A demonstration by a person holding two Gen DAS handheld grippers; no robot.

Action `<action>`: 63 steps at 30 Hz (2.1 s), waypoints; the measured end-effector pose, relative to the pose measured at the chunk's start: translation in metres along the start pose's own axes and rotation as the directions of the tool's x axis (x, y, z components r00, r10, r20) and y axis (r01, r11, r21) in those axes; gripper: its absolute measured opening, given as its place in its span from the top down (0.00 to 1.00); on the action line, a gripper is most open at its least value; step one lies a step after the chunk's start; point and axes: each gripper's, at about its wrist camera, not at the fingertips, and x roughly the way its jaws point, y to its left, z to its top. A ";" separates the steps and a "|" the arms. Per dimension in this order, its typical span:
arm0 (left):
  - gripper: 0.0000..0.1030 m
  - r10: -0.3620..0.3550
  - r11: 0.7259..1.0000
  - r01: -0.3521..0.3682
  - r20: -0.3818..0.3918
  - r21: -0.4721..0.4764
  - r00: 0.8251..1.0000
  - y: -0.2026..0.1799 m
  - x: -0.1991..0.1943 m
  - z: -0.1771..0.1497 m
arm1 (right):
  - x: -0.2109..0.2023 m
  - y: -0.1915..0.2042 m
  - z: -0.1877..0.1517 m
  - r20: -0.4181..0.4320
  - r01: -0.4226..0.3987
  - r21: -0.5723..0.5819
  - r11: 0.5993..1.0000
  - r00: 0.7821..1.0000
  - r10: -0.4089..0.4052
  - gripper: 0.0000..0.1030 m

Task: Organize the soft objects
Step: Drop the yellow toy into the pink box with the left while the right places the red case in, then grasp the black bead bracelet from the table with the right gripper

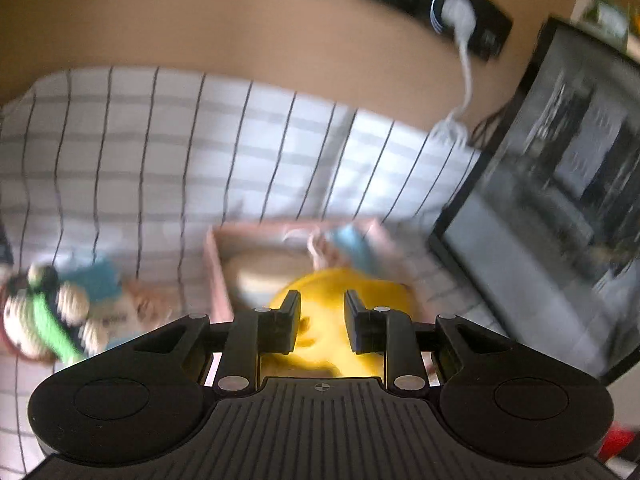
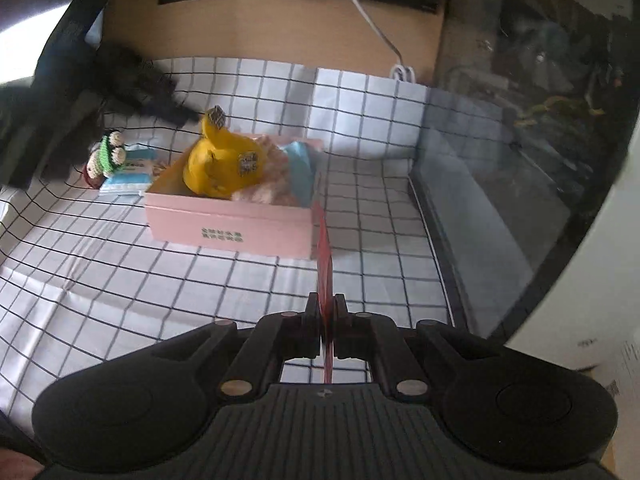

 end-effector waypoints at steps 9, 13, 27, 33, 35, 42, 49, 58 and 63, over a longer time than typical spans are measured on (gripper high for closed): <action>0.75 -0.048 0.987 0.048 0.005 -0.155 0.999 0.020 -0.067 -0.096 | 0.016 -0.011 0.018 -0.004 -0.035 0.023 0.999 0.999 0.035 0.95; 0.75 -0.034 0.982 0.033 -0.001 -0.188 0.999 0.024 -0.096 -0.124 | 0.022 -0.003 0.071 0.083 -0.083 -0.007 0.997 0.993 0.083 0.95; 0.75 0.088 0.923 -0.059 0.061 -0.381 0.994 0.070 -0.155 -0.178 | 0.095 0.053 0.219 0.053 -0.142 -0.010 0.990 0.988 0.142 0.38; 0.75 0.084 0.915 -0.074 0.008 -0.397 0.996 0.077 -0.150 -0.189 | 0.084 0.049 0.195 0.086 -0.106 -0.043 0.993 0.990 0.109 0.34; 0.75 0.080 0.919 -0.075 -0.003 -0.388 0.997 0.076 -0.147 -0.187 | 0.085 0.051 0.179 0.066 -0.104 -0.052 0.993 0.992 0.107 0.34; 0.75 0.063 0.934 -0.070 -0.031 -0.351 0.998 0.073 -0.131 -0.173 | 0.089 0.082 0.119 0.035 -0.070 -0.164 0.984 0.996 0.077 0.34; 0.75 0.026 0.942 -0.045 -0.062 -0.333 0.998 0.068 -0.113 -0.171 | 0.086 0.089 0.090 -0.019 -0.113 -0.155 0.981 0.994 0.112 0.33; 0.75 0.089 0.927 -0.099 -0.045 -0.363 0.995 0.088 -0.116 -0.157 | 0.080 0.126 0.096 -0.006 -0.202 -0.204 0.958 0.979 0.205 0.30; 0.75 0.096 0.922 -0.101 -0.032 -0.373 0.995 0.105 -0.134 -0.162 | 0.098 0.177 0.125 -0.017 -0.289 -0.230 0.929 0.956 0.294 0.29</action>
